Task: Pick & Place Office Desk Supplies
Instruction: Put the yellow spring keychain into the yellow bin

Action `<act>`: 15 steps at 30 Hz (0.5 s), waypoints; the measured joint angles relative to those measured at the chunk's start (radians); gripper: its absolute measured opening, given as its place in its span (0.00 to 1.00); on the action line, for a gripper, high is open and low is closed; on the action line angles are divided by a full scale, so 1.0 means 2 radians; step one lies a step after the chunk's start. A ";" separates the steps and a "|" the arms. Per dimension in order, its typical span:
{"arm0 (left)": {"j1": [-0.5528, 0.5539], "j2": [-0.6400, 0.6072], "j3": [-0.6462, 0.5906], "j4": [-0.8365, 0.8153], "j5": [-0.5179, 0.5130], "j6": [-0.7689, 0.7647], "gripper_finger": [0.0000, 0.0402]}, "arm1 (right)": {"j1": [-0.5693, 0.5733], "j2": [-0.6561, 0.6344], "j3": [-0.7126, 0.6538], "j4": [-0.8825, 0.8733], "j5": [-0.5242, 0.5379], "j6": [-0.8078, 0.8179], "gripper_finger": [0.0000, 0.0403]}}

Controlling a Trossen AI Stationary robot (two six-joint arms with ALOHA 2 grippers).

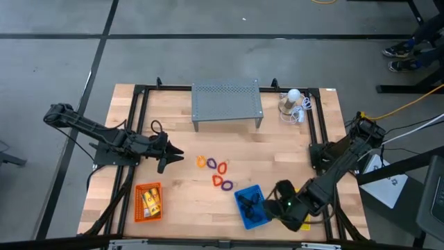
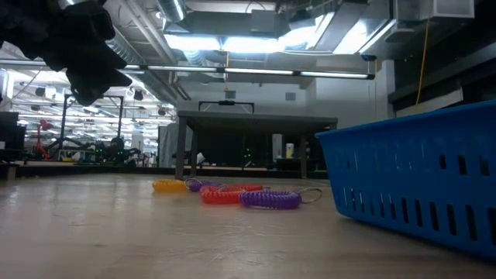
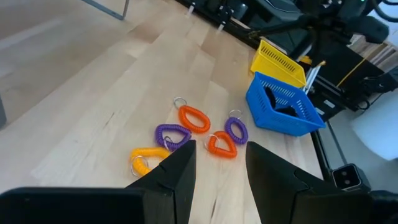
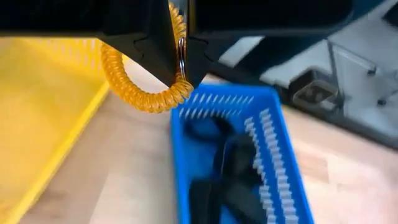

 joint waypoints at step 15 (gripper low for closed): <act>0.000 0.000 0.000 -0.002 -0.004 -0.033 0.33 | 0.046 0.000 -0.007 -0.082 -0.006 0.008 0.03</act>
